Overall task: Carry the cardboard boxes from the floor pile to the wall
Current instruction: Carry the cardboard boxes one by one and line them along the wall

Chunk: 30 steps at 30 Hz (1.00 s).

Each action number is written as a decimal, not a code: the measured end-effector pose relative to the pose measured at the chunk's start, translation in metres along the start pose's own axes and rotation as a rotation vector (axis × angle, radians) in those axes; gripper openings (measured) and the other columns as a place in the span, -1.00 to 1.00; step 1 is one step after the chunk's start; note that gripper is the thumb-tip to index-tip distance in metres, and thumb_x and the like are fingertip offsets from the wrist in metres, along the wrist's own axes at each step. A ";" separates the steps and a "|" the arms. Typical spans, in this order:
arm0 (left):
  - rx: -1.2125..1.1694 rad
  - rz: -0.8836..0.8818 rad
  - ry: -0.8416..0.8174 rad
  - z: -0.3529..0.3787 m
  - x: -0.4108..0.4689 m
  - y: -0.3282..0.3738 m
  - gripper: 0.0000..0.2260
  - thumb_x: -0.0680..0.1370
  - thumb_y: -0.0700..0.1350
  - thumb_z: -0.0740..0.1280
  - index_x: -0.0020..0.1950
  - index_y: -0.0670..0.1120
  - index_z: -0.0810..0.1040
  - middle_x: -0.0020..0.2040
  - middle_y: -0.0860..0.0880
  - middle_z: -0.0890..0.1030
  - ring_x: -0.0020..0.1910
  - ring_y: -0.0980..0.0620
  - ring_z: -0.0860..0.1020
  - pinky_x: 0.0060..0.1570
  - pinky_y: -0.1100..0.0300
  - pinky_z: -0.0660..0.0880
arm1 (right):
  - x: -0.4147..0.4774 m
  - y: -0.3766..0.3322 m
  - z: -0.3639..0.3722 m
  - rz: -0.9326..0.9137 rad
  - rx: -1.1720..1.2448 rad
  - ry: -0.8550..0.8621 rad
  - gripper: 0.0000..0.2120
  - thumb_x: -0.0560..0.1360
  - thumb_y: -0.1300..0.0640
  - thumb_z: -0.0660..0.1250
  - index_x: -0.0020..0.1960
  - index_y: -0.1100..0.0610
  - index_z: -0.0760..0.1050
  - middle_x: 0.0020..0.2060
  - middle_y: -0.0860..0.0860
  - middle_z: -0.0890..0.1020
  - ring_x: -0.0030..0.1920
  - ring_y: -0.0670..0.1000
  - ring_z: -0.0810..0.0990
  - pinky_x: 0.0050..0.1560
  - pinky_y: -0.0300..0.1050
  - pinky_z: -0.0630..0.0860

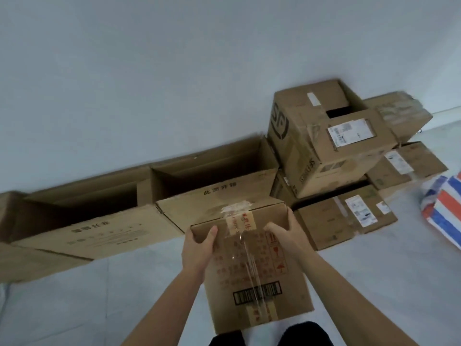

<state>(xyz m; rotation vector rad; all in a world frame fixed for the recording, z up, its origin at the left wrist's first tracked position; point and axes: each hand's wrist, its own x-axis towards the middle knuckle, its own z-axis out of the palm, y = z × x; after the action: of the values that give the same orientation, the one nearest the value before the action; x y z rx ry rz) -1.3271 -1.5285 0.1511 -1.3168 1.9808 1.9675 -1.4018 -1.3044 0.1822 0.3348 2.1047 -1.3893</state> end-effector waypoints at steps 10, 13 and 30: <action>0.081 -0.185 0.011 0.103 0.205 -0.103 -0.50 0.42 0.12 0.53 0.30 0.06 0.49 0.15 -0.02 0.63 0.06 -0.07 0.64 0.05 -0.09 0.63 | 0.208 0.104 0.022 0.245 0.023 0.041 -0.06 0.39 -0.14 0.41 0.59 -0.14 -0.07 0.40 0.03 0.43 0.36 0.14 0.44 0.39 0.23 0.41; 0.081 -0.247 0.049 0.131 0.245 -0.140 -0.50 0.43 0.09 0.53 0.29 0.01 0.47 0.13 -0.05 0.62 0.03 -0.10 0.64 0.01 -0.12 0.64 | 0.254 0.139 0.026 0.284 0.017 0.035 -0.07 0.38 -0.14 0.43 0.57 -0.18 -0.05 0.35 0.01 0.47 0.30 0.11 0.49 0.32 0.23 0.48; 0.020 -0.357 -0.080 0.191 0.278 -0.180 -0.63 0.50 0.03 0.33 0.27 -0.06 0.53 0.12 -0.03 0.66 0.12 -0.02 0.62 0.24 -0.05 0.51 | 0.333 0.201 0.002 0.173 -0.110 0.014 -0.27 0.51 0.07 0.38 0.58 -0.20 0.12 0.34 -0.17 0.48 0.30 -0.07 0.50 0.32 0.05 0.48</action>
<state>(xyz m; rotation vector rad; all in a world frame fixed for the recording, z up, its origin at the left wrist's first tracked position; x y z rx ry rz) -1.4961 -1.4787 -0.1888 -1.4424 1.5921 1.7970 -1.5640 -1.2572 -0.1684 0.4705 2.0994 -1.1698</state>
